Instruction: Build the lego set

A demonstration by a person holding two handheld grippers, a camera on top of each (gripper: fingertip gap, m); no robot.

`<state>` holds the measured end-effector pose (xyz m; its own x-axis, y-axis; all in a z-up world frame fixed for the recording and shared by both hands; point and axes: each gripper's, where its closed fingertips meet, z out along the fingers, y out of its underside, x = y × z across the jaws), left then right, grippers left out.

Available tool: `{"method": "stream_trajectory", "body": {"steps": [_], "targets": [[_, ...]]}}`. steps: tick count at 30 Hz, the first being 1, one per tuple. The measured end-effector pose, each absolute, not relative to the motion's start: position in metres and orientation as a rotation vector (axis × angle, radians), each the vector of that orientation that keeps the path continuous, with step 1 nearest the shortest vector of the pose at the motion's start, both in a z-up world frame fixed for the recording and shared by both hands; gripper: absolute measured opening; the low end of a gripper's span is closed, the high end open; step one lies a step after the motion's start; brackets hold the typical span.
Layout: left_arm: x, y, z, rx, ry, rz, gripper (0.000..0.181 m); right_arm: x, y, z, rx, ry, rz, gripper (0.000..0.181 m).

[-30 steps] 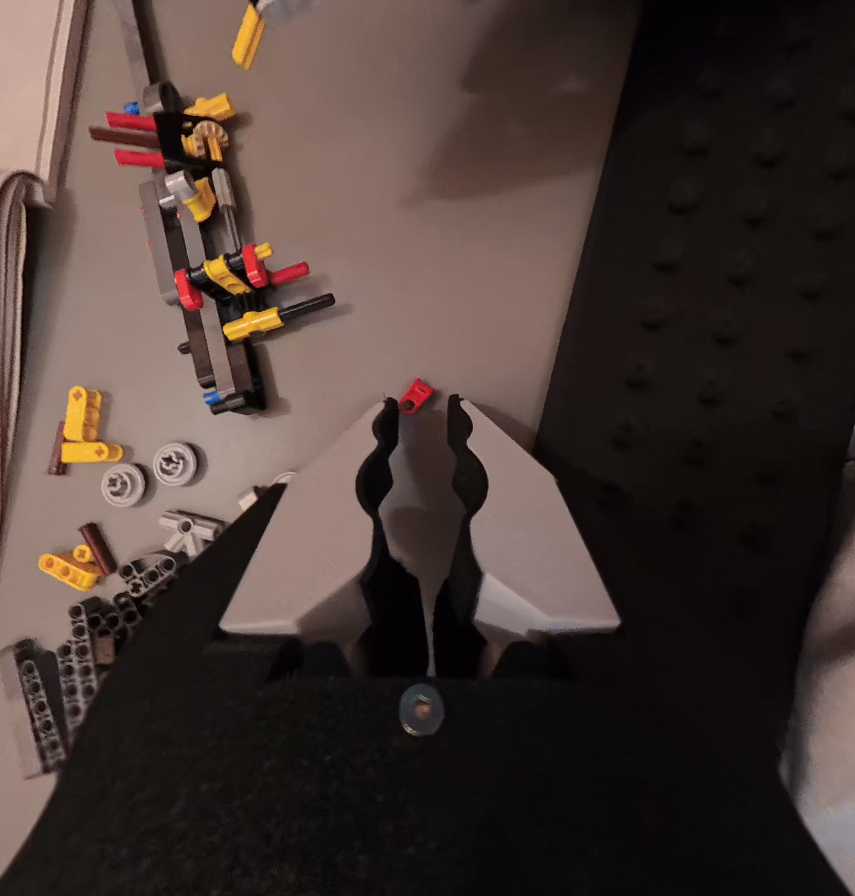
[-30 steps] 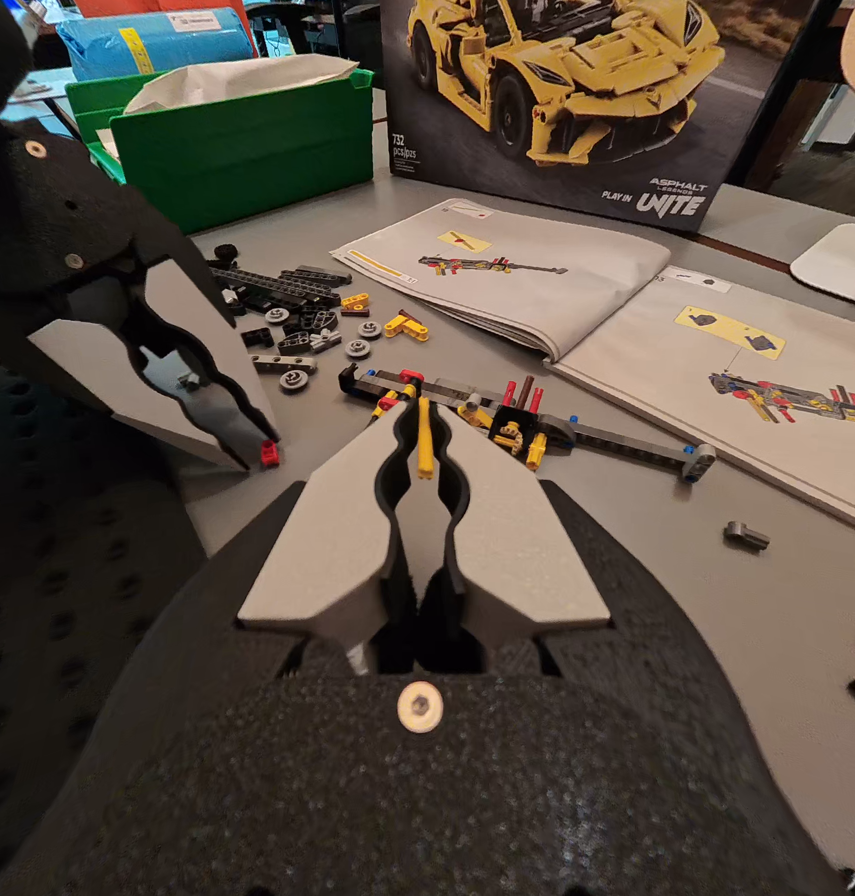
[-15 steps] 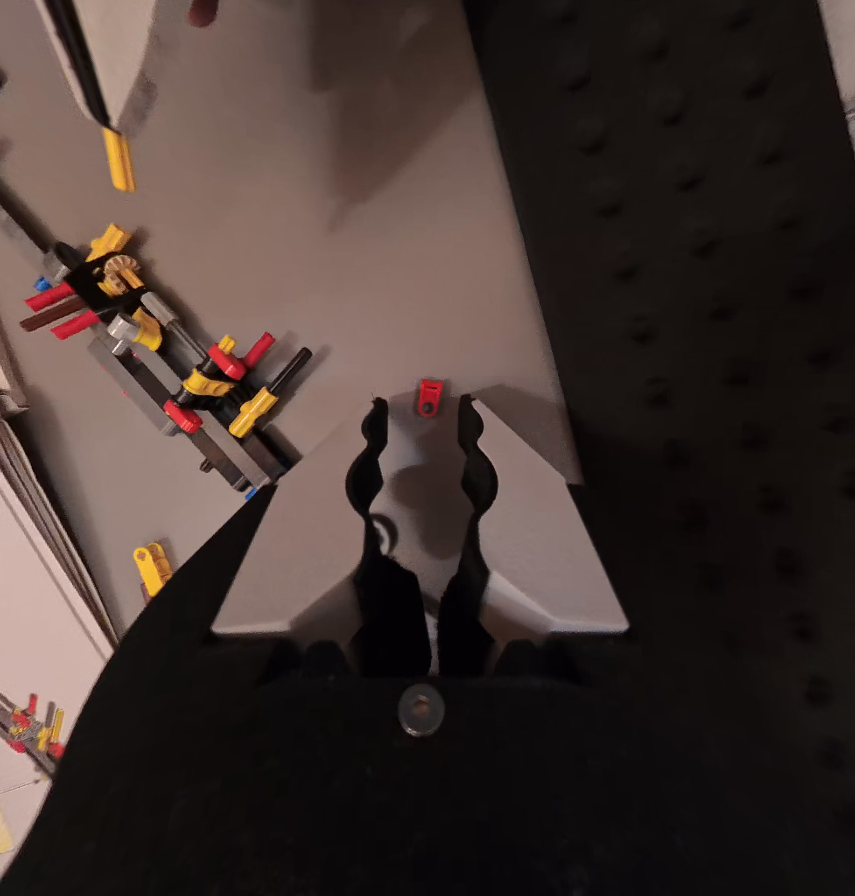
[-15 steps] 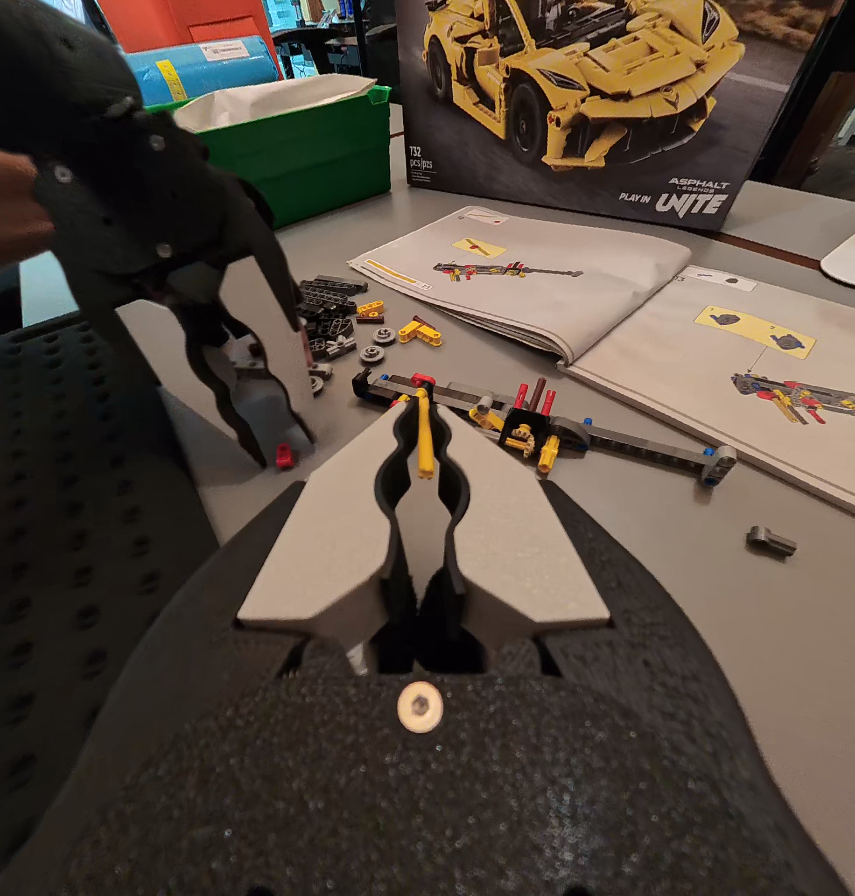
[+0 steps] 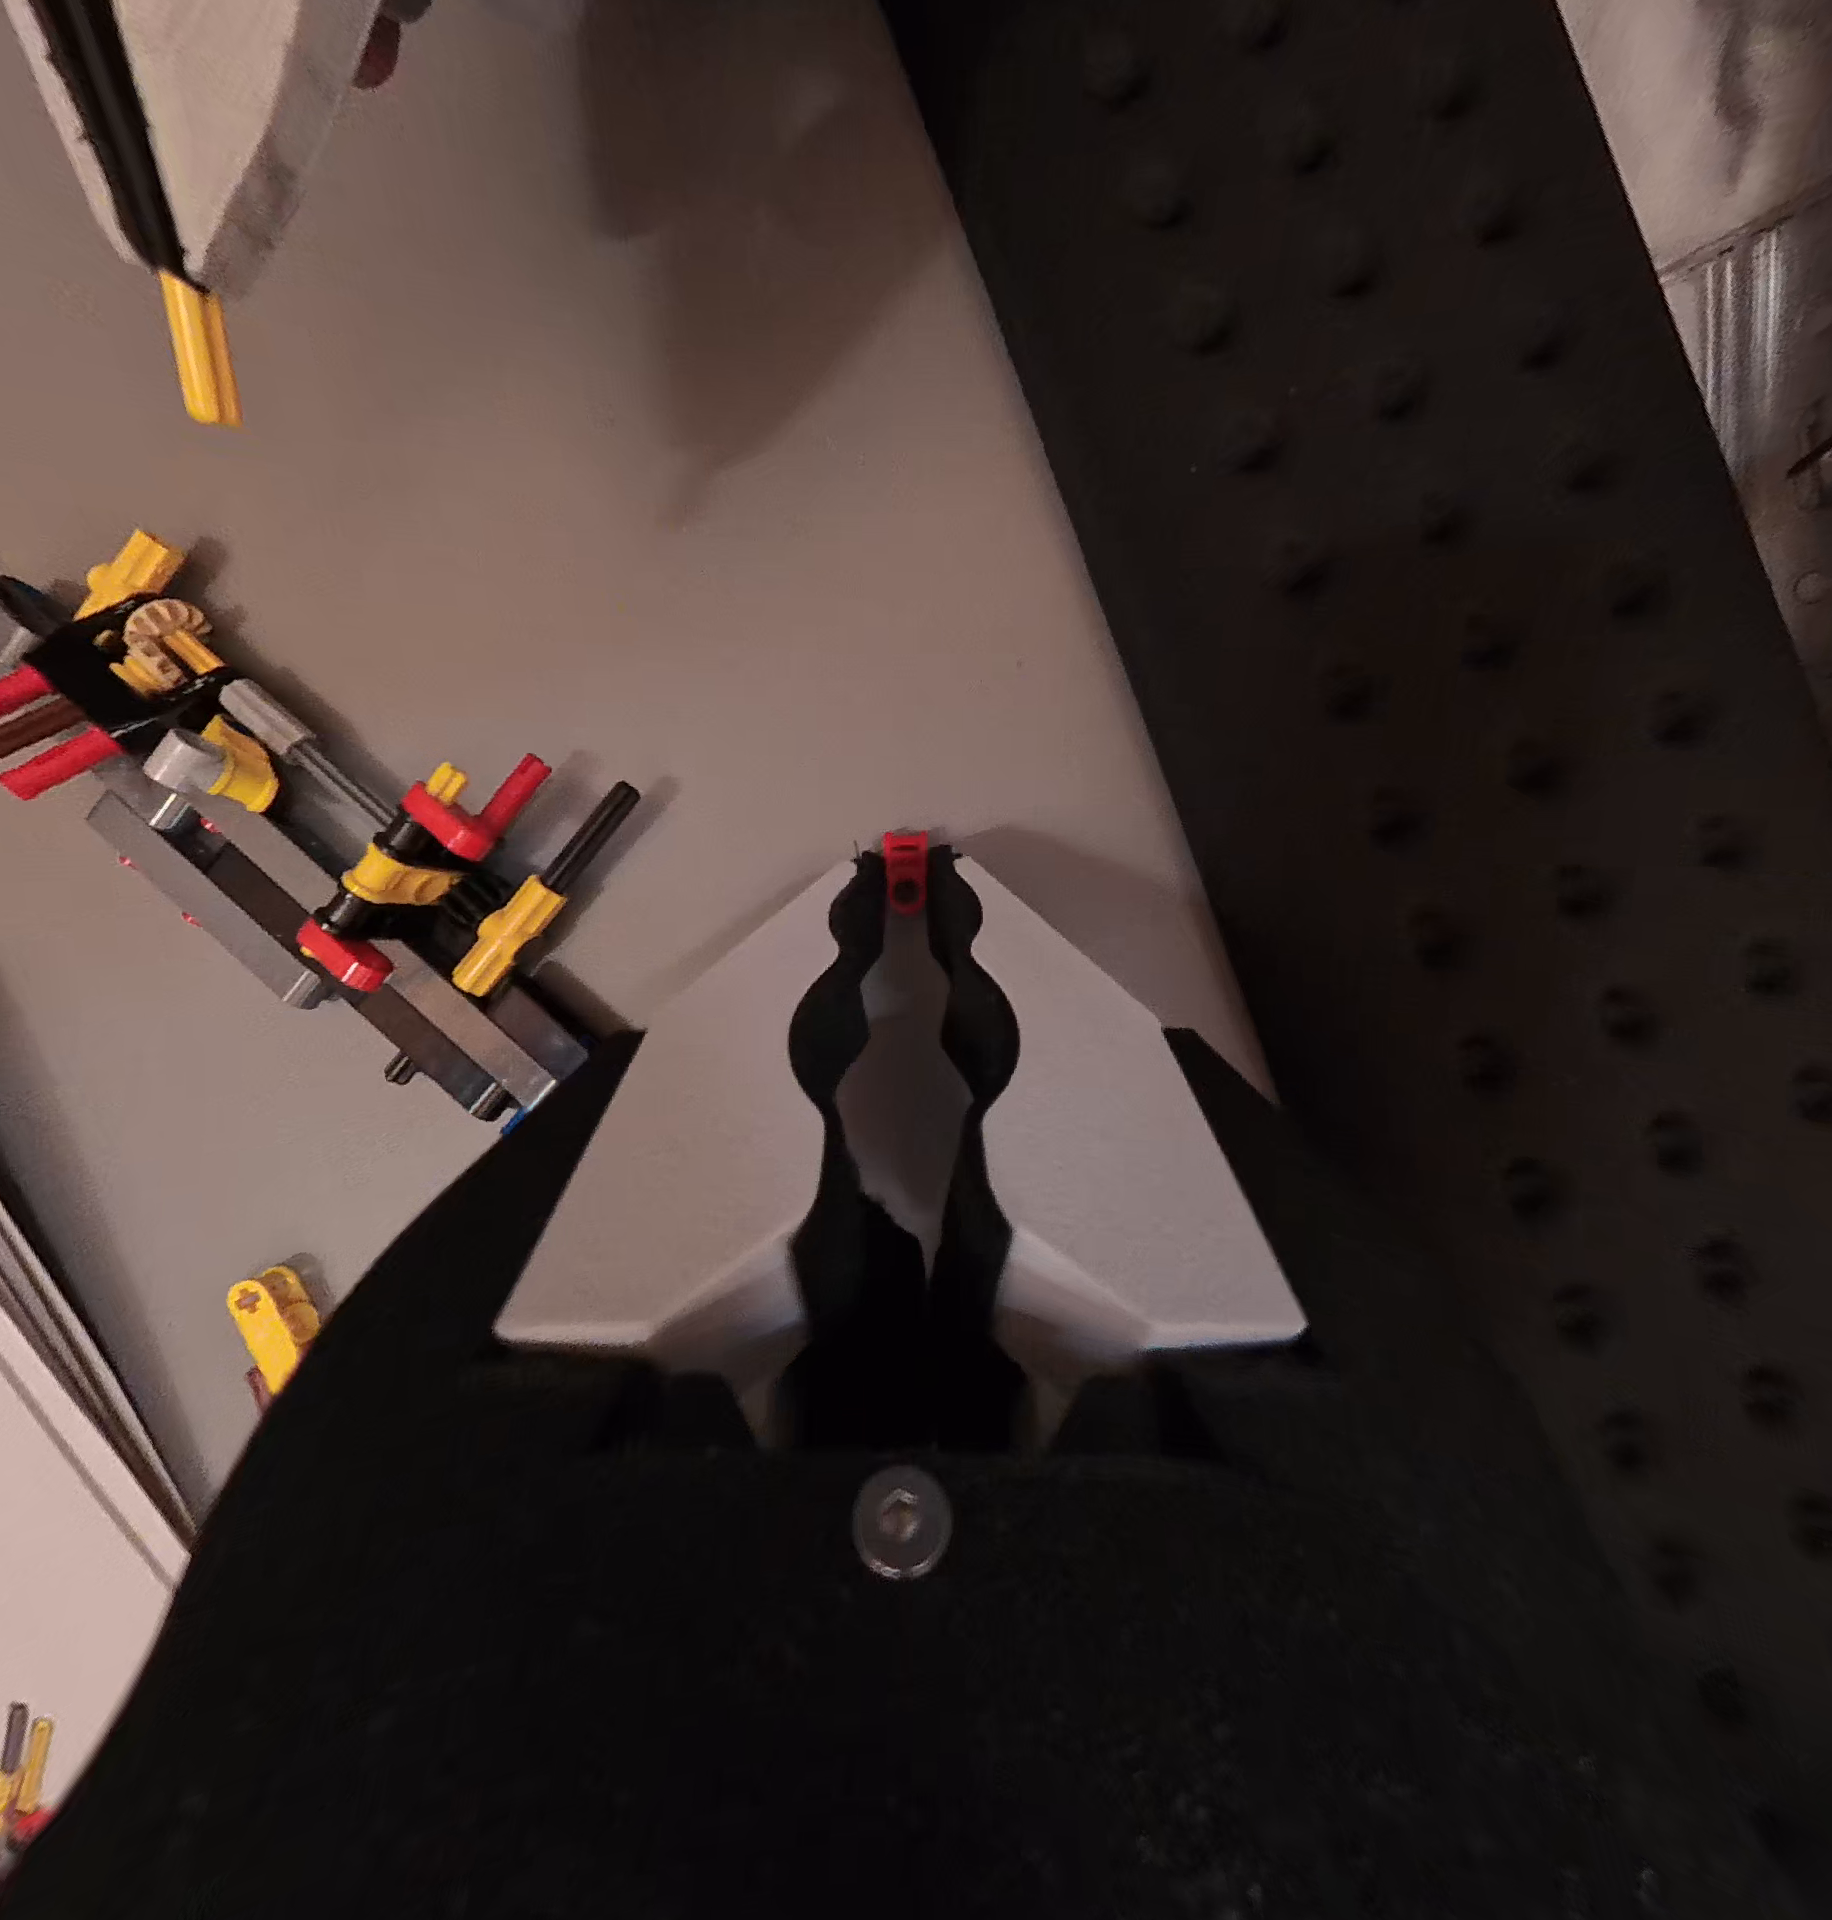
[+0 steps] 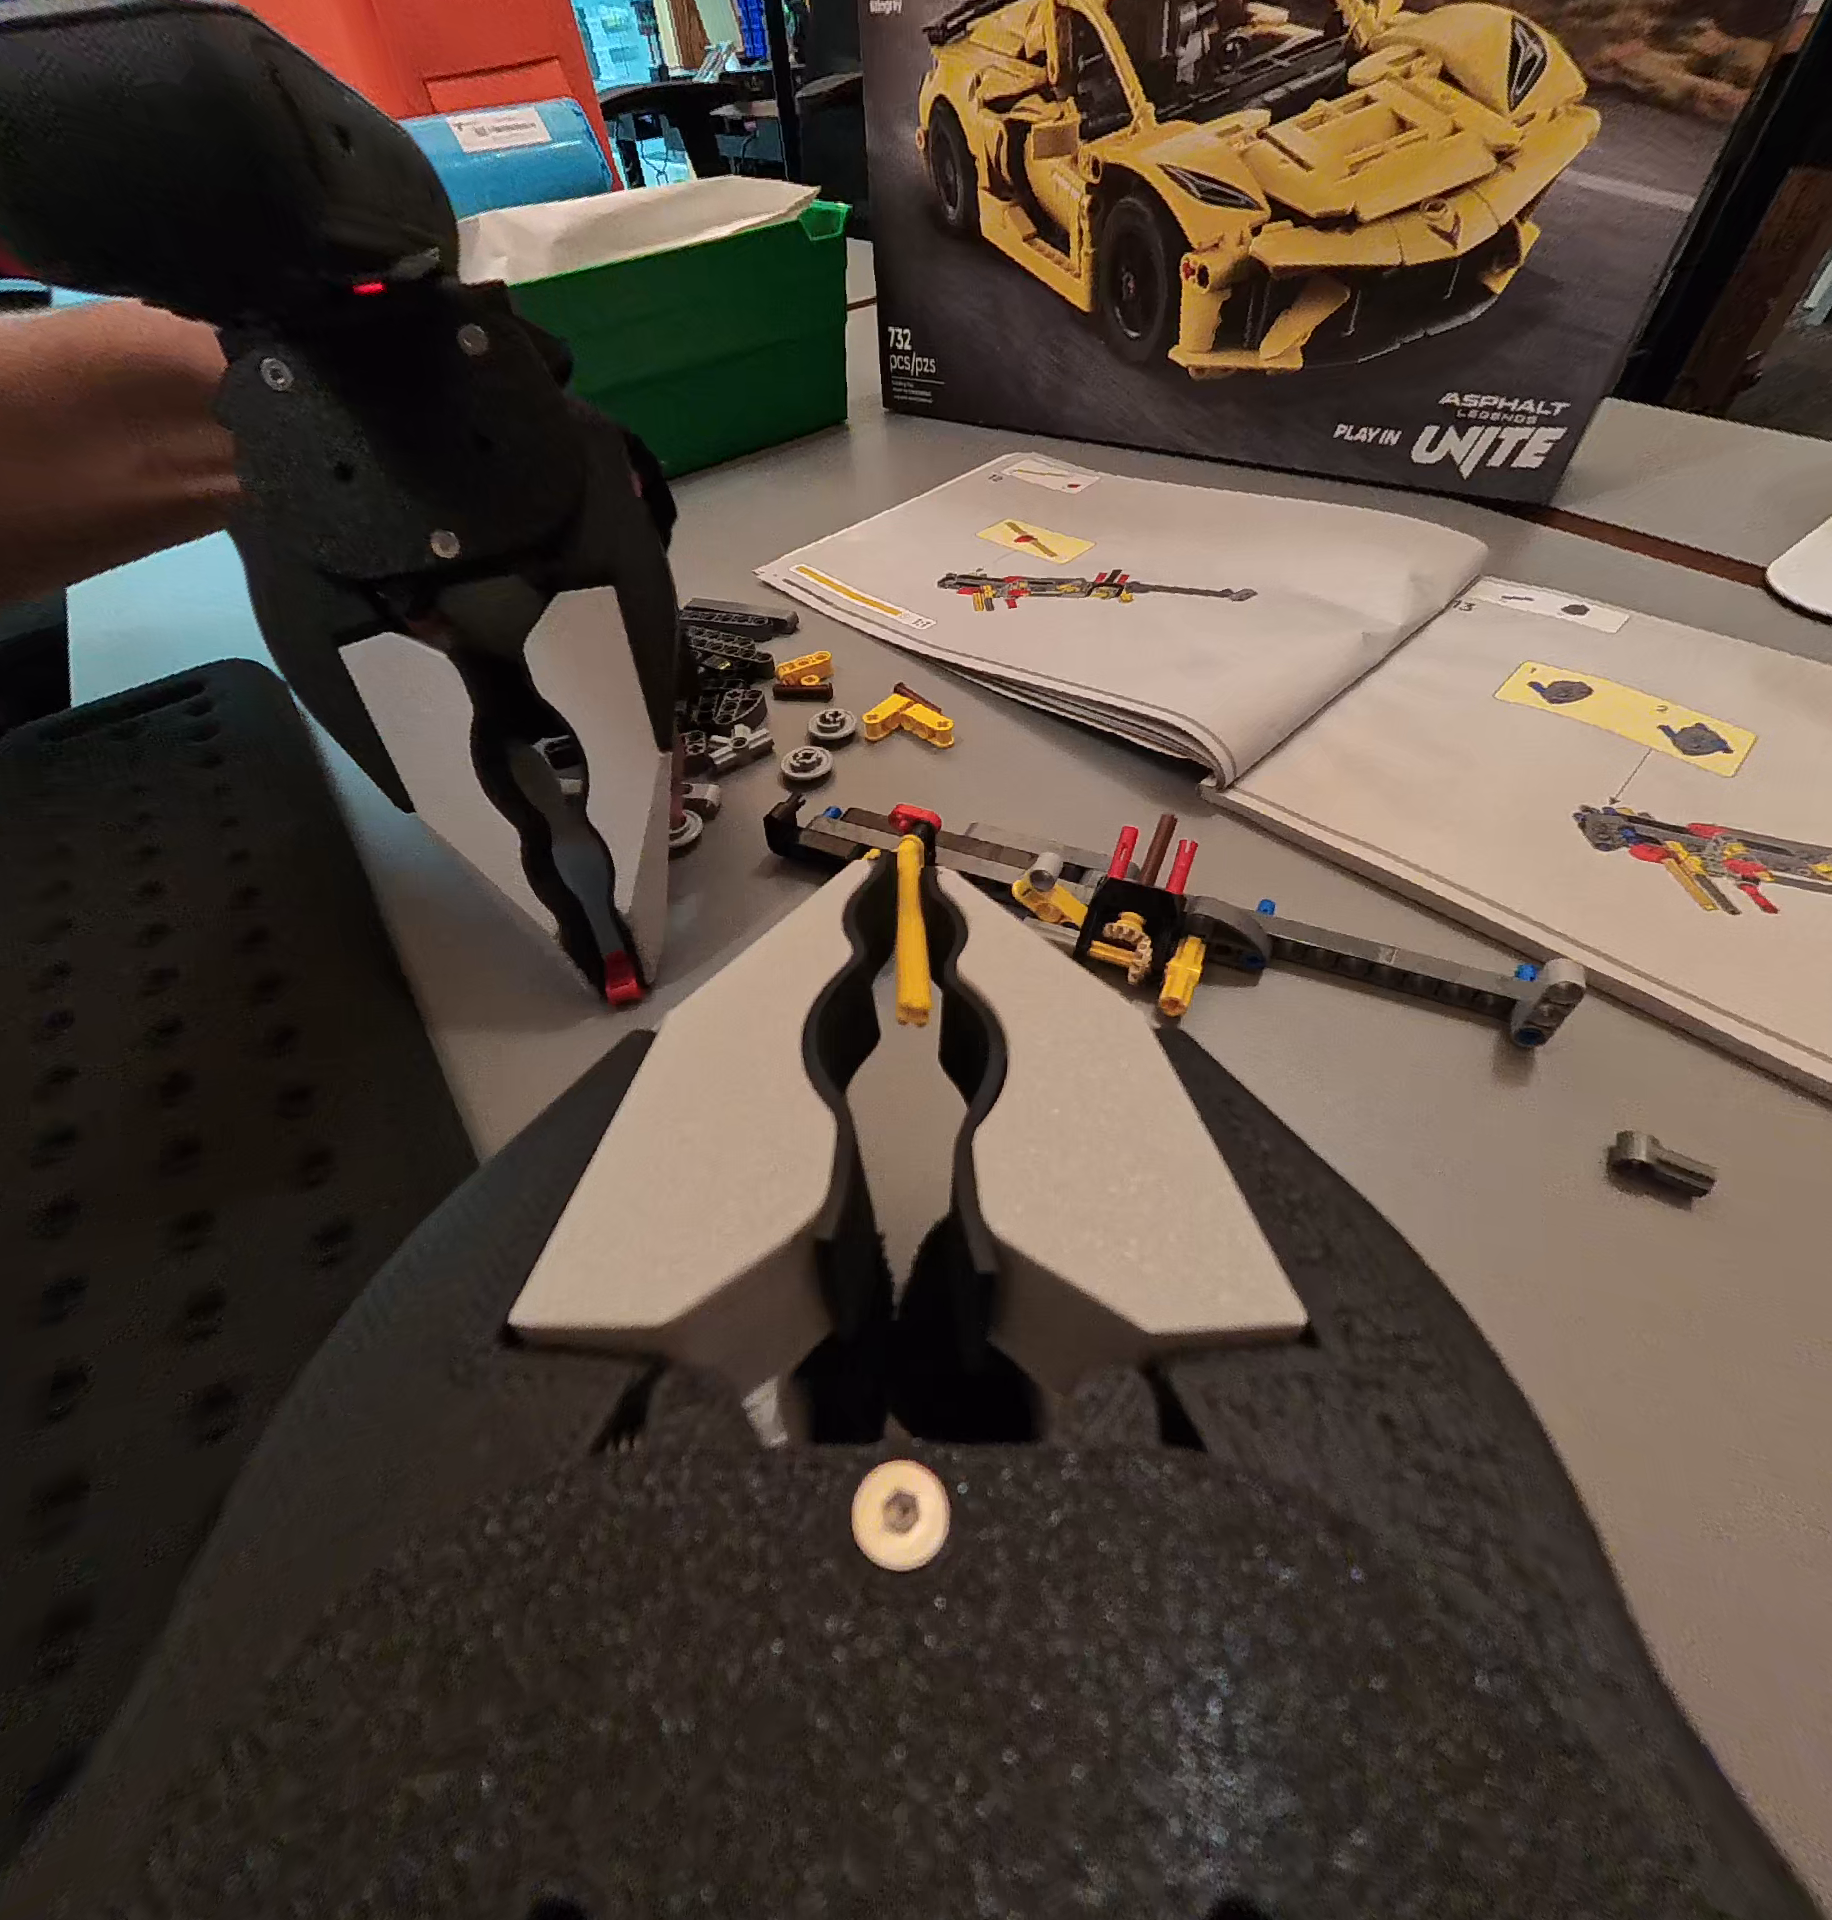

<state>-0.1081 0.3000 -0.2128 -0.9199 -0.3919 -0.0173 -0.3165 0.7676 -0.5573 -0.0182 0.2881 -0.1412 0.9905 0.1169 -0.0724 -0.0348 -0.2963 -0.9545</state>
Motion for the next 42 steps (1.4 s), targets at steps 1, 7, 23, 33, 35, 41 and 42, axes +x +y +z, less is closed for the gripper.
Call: {"method": "stream_trajectory", "body": {"steps": [1,7,23,33,35,41,42], "targets": [[-0.108,0.3,-0.213,-0.586,2.821,-0.855,0.006,-0.018,0.288,-0.141,-1.866,-0.06,0.149,0.003],[-0.107,0.302,-0.212,-0.652,2.763,-0.847,0.01,-0.02,0.289,-0.142,-1.872,-0.07,0.156,0.003],[-0.105,0.305,-0.212,-0.629,2.752,-0.798,0.006,-0.022,0.289,-0.143,-1.877,-0.078,0.162,0.003],[-0.033,0.311,-0.129,-1.455,1.748,-1.567,0.006,-0.026,0.297,-0.105,-1.788,0.111,0.093,0.003],[-0.028,0.31,-0.118,-1.521,1.593,-1.704,0.006,-0.023,0.301,-0.103,-1.794,0.142,0.036,0.003],[-0.026,0.307,-0.103,-1.55,1.42,-1.83,0.006,-0.023,0.304,-0.107,-1.812,0.194,0.117,0.003],[-0.026,0.308,-0.103,-1.545,1.415,-1.816,0.006,-0.02,0.302,-0.105,-1.803,0.202,0.097,0.003]]}}
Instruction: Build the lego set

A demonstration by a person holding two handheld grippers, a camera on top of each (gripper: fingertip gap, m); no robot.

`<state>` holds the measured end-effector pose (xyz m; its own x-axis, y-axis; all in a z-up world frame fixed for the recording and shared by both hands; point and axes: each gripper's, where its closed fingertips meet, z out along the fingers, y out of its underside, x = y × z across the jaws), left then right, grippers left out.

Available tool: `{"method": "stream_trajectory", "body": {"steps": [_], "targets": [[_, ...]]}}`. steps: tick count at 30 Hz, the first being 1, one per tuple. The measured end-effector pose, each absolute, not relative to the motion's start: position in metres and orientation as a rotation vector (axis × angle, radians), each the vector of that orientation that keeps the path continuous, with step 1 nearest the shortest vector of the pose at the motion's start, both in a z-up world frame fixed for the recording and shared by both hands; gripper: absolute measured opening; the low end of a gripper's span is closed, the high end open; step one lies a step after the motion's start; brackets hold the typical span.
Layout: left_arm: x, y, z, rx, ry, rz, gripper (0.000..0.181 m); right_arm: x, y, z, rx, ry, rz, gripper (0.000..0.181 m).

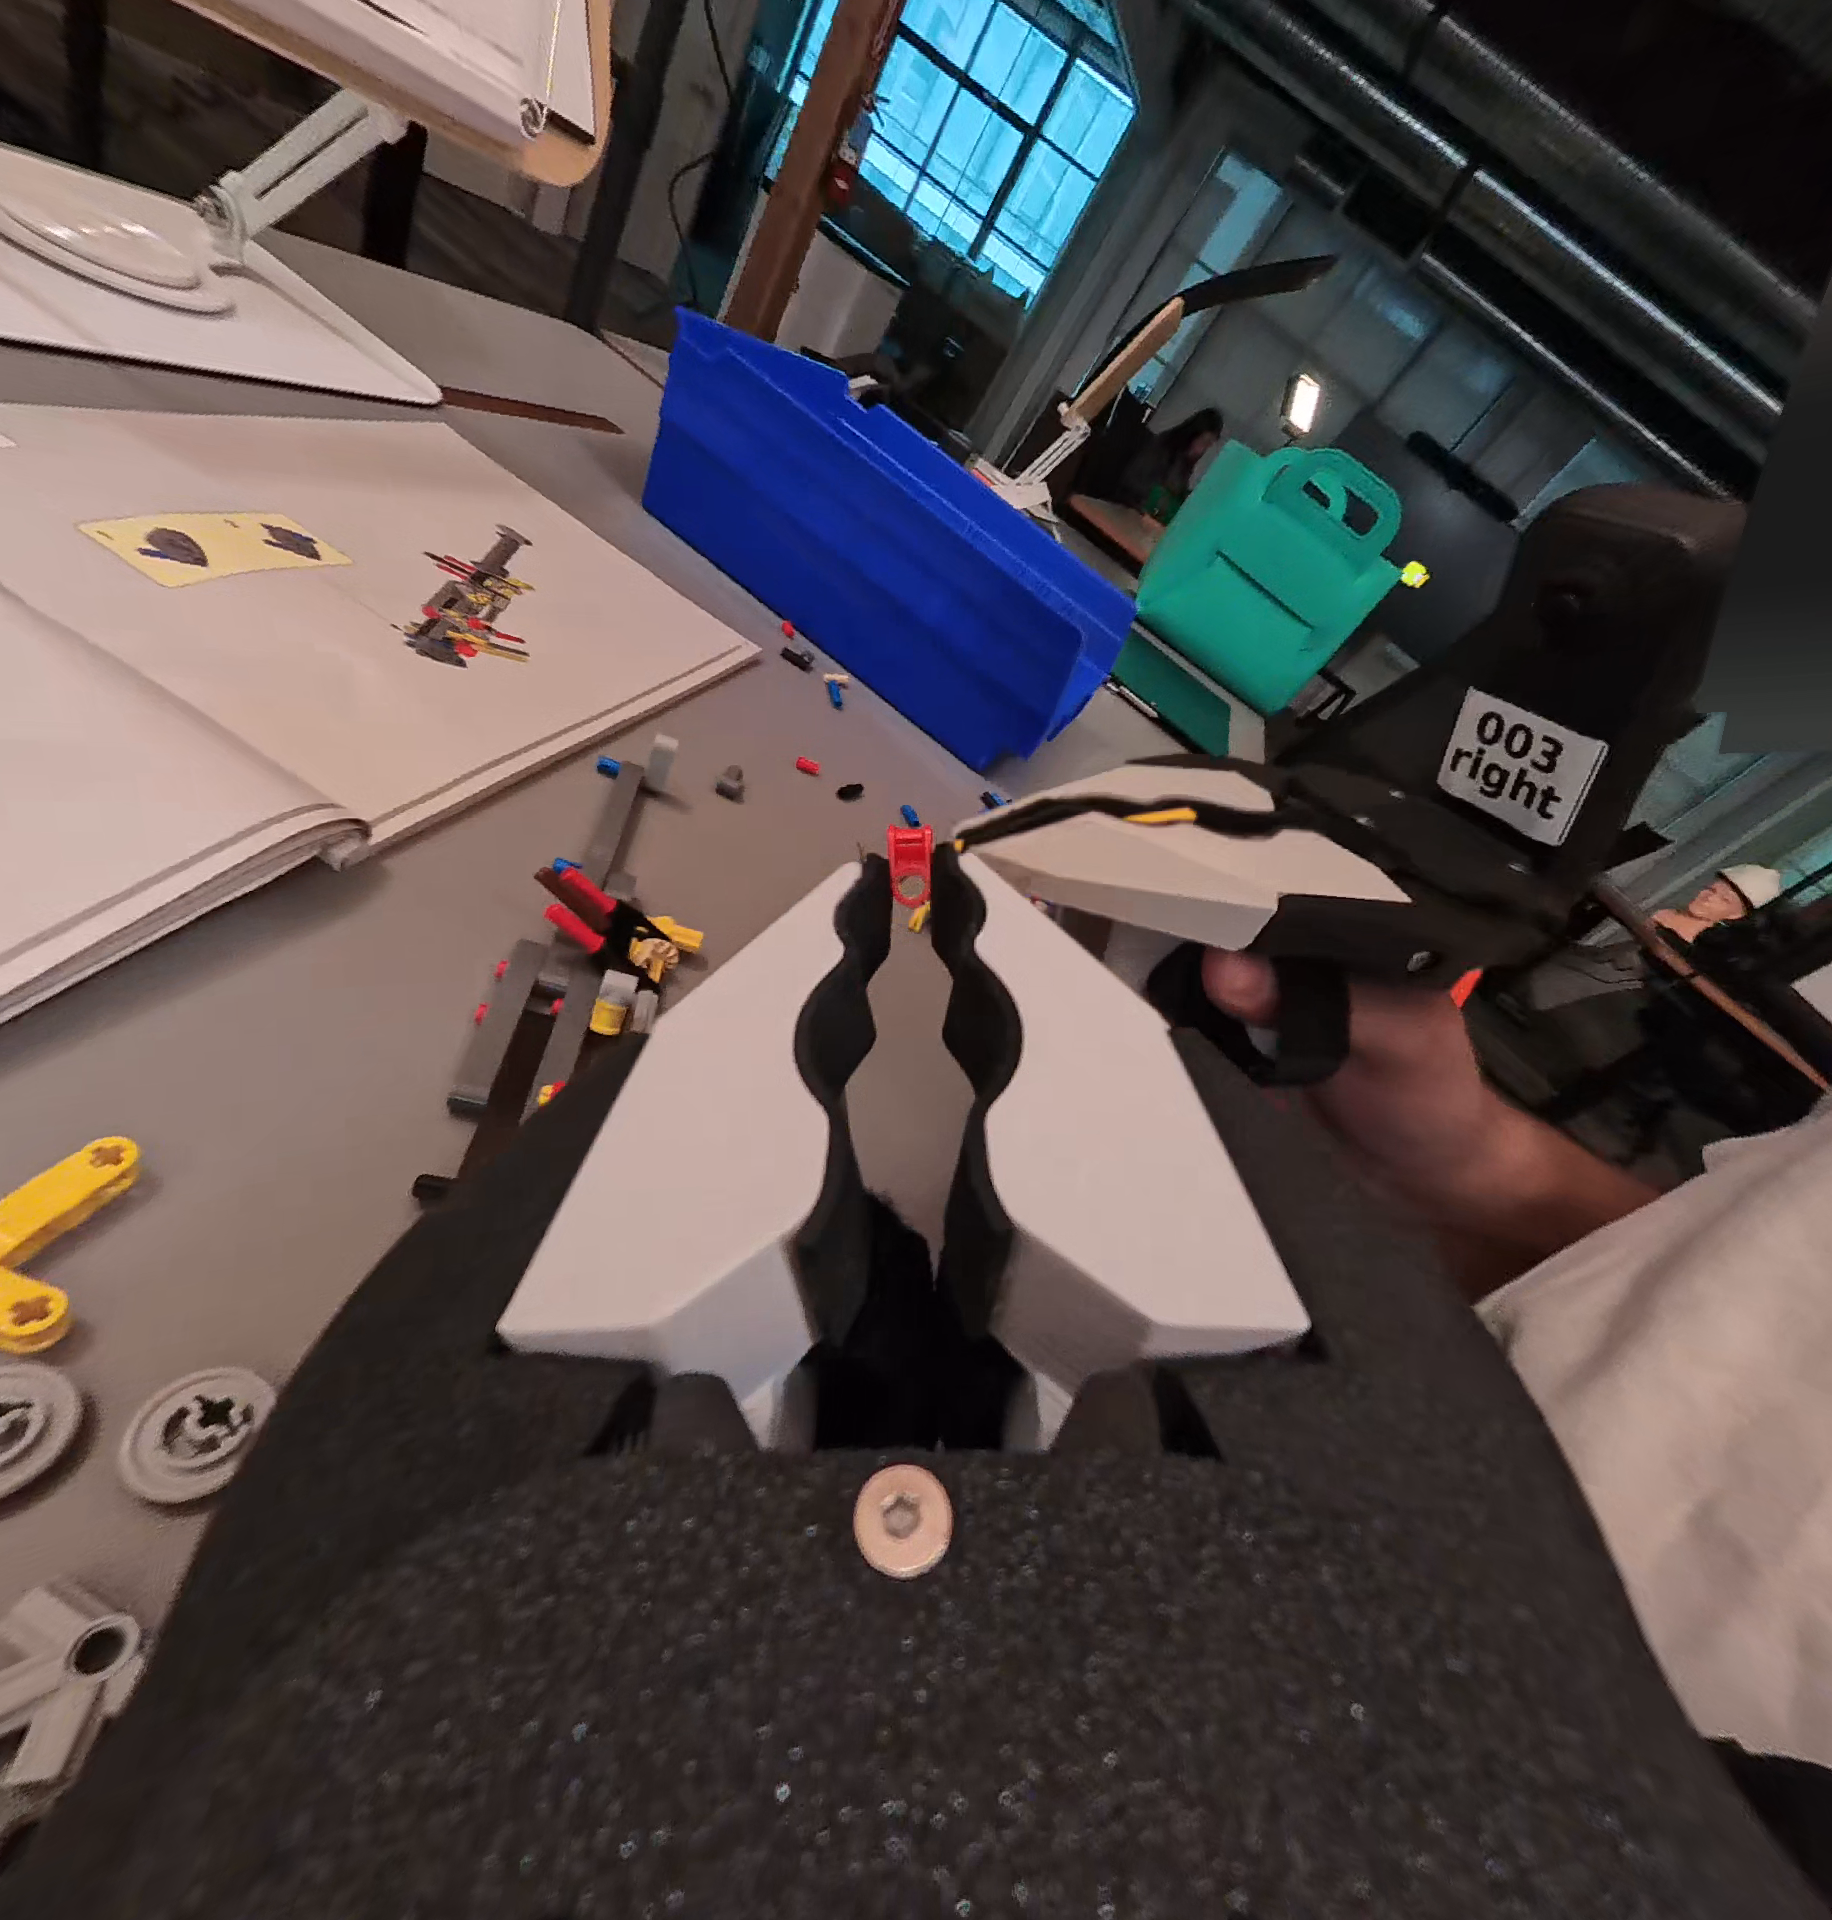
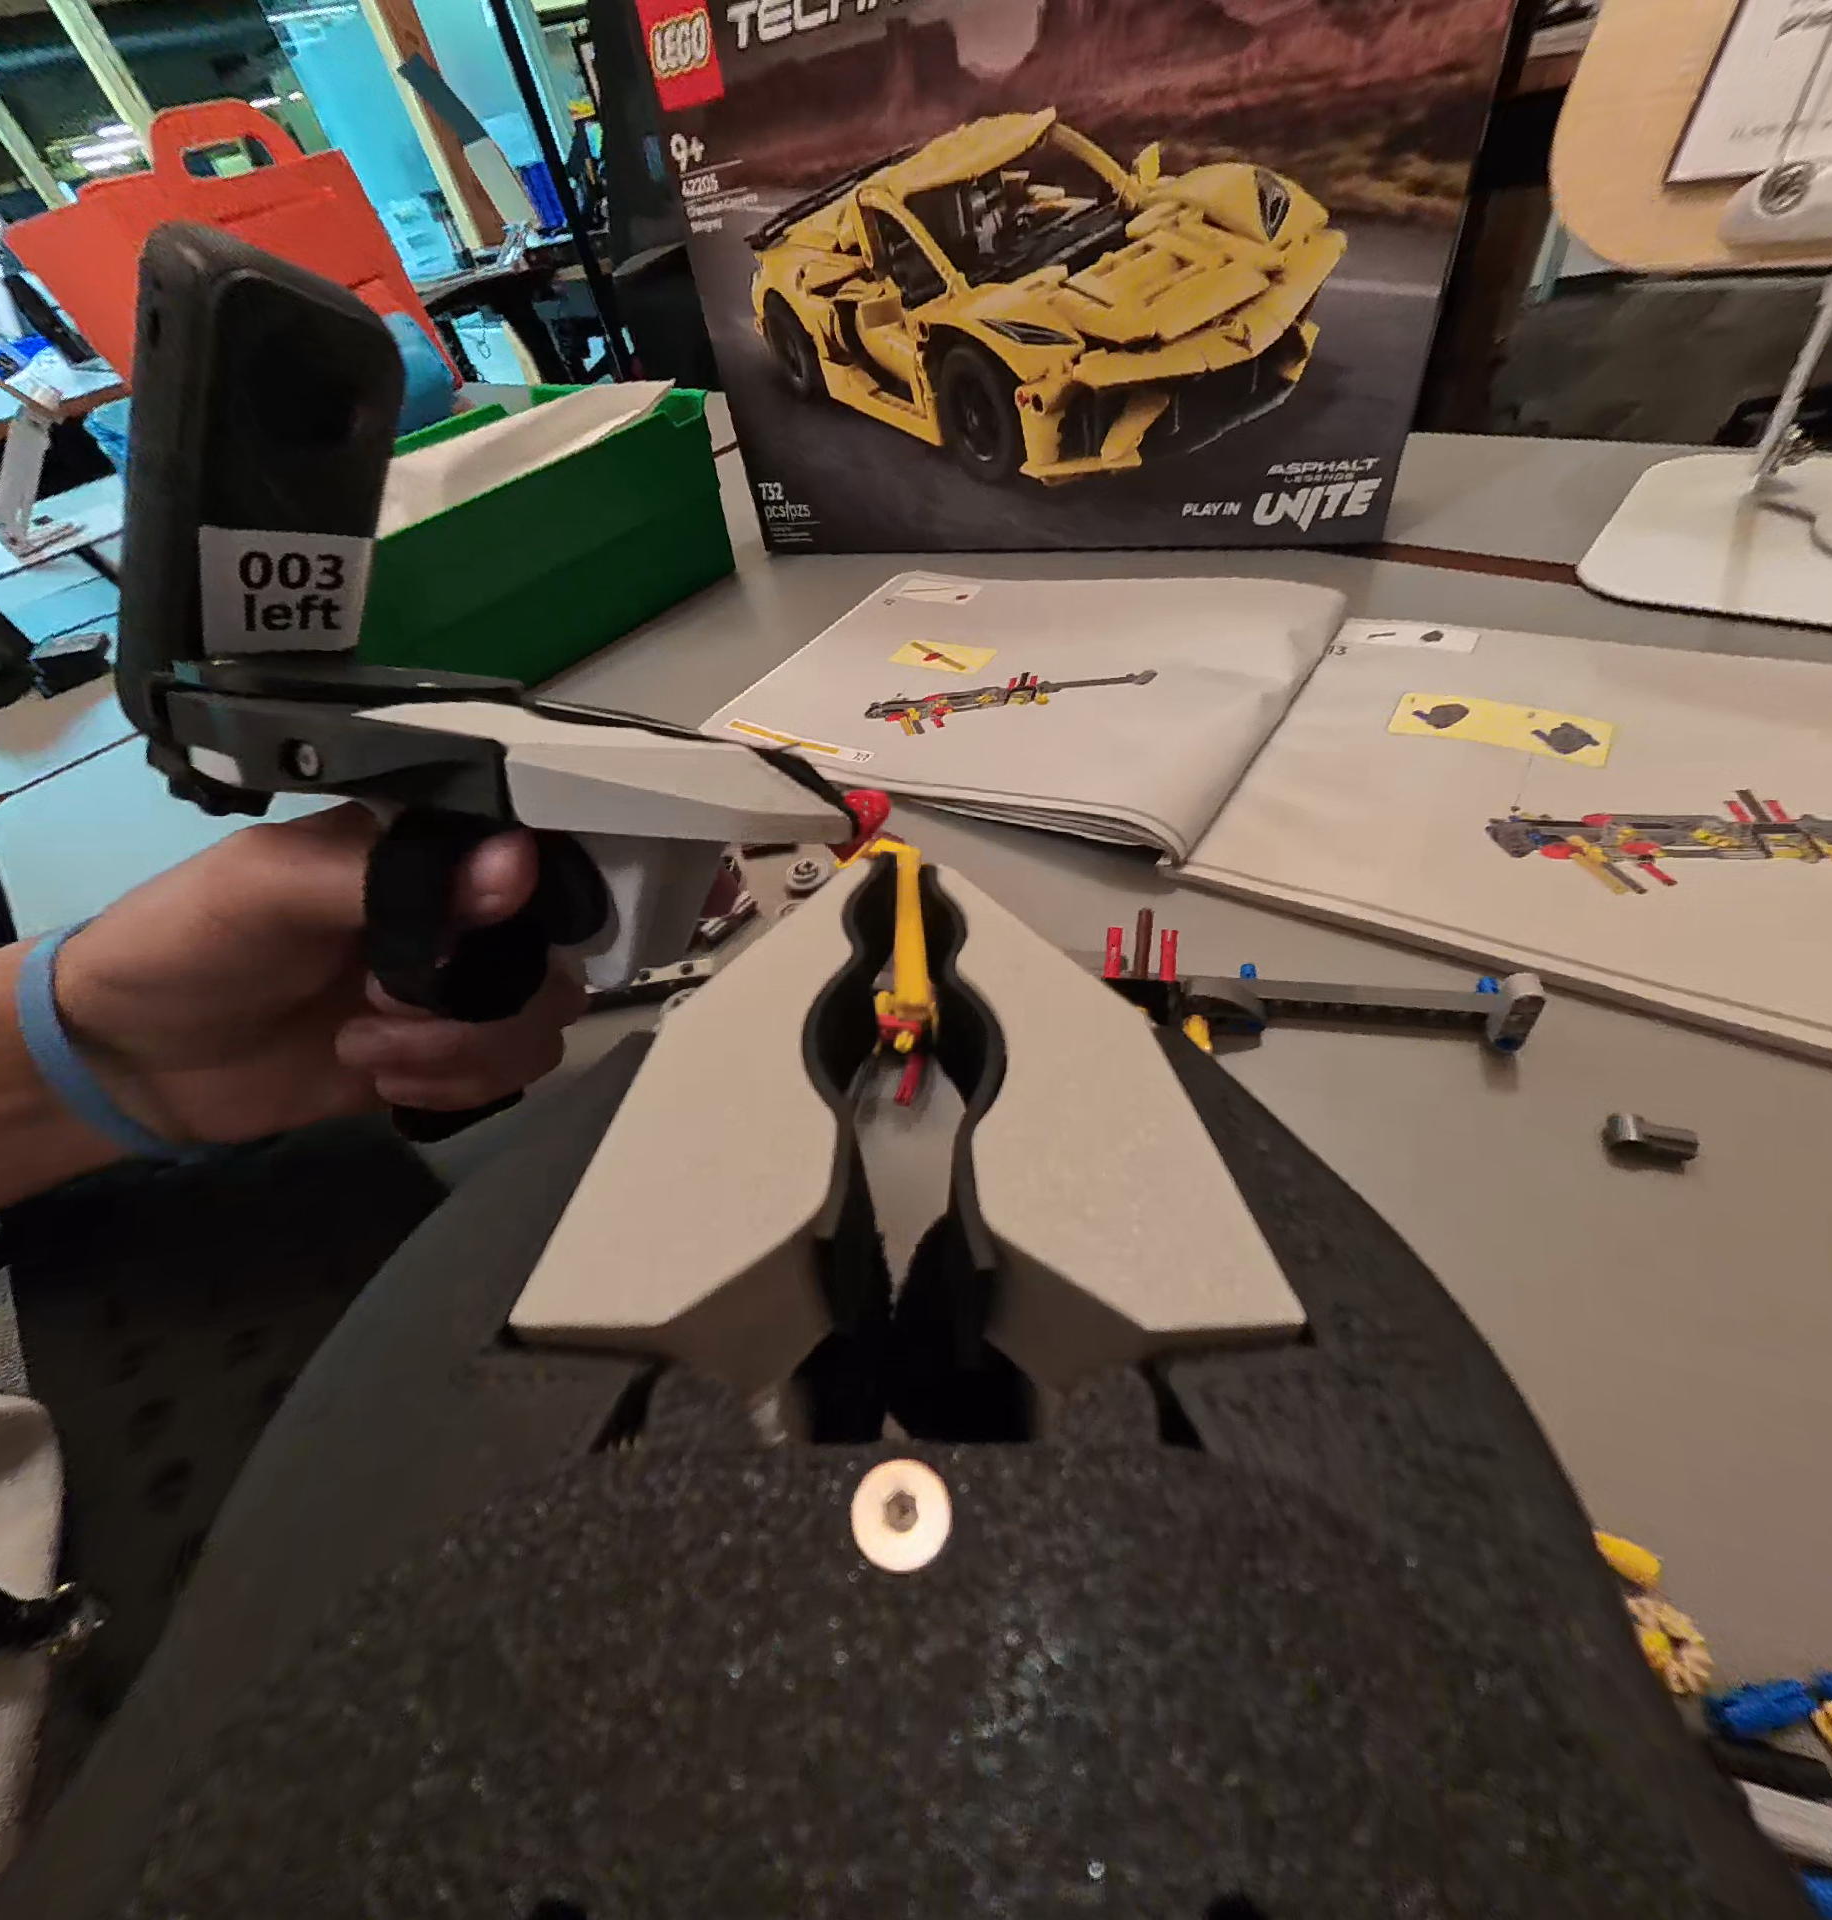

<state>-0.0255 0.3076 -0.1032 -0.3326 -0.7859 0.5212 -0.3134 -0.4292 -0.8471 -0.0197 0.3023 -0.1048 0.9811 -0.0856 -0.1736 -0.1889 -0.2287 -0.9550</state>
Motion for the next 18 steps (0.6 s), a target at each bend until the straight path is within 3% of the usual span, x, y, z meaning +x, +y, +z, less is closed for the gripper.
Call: {"method": "stream_trajectory", "body": {"steps": [18], "targets": [[-0.026,0.305,-0.103,-1.512,1.429,-1.796,0.006,-0.027,0.301,-0.094,-1.768,0.181,0.176,0.003]]}}
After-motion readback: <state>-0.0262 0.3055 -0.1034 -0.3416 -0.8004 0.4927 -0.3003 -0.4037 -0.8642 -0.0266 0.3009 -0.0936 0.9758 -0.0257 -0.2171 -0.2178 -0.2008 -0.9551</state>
